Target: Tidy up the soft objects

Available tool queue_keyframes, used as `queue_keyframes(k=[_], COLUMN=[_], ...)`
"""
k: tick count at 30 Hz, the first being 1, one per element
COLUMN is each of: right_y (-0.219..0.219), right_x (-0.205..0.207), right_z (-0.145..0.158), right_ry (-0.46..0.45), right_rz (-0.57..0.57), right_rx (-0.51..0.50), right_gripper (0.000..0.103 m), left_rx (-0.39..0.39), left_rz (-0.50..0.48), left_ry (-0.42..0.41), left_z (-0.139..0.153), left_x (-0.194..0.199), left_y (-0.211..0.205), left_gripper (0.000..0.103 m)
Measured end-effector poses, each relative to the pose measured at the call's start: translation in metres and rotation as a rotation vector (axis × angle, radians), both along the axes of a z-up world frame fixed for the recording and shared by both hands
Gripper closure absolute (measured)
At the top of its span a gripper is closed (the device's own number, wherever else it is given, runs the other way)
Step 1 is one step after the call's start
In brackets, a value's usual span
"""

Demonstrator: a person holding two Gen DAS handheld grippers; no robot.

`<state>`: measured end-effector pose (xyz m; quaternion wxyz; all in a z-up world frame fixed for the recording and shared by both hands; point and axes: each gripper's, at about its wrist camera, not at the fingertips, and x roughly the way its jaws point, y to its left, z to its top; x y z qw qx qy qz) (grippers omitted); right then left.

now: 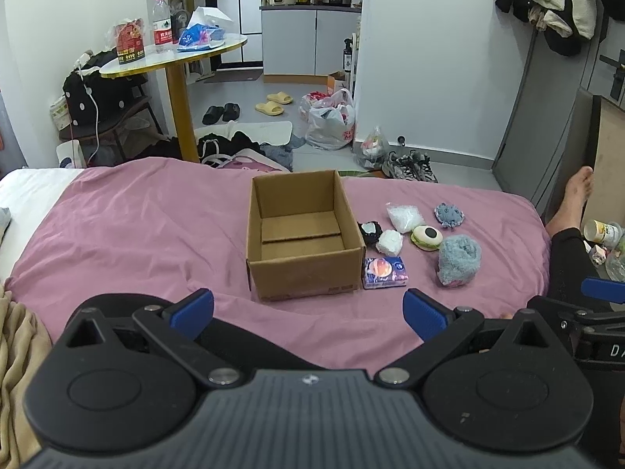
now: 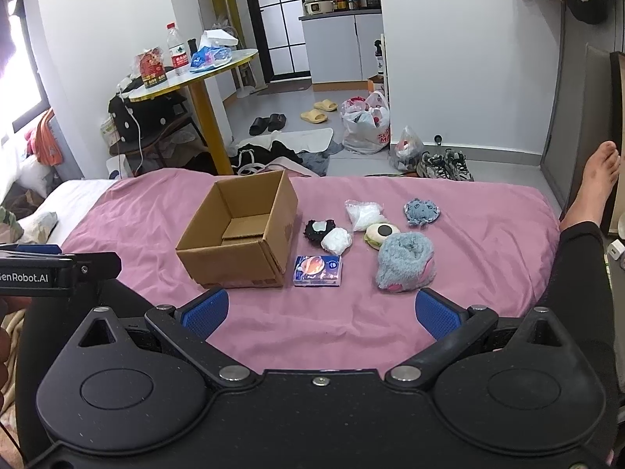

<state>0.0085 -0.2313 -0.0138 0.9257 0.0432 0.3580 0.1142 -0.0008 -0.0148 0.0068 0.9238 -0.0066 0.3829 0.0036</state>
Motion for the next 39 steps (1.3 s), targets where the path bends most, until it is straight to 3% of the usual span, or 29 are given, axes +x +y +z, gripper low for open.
queue_keyframes(k=[22, 28, 32, 39], right_y=[-0.069, -0.087, -0.095, -0.104], right_x=[0.061, 0.082, 0.095, 0.115], right_z=[-0.046, -0.068, -0.082, -0.101], right_ry=[0.048, 0.097, 0.129, 0.183], right_rz=[-0.146, -0.206, -0.219, -0.258], right_rx=[0.236, 0.308, 0.345, 0.387], right_gripper=[0.0, 0.012, 0.023, 0.032], left_rx=[-0.025, -0.029, -0.046, -0.074], left_rz=[-0.036, -0.06, -0.077, -0.099], left_ry=[0.043, 0.057, 0.083, 0.112], left_z=[-0.032, -0.045, -0.055, -0.071], left_x=[0.07, 0.095, 0.111, 0.136], left_y=[-0.052, -0.07, -0.082, -0.099], left_gripper=[0.003, 0.004, 0.012, 0.024])
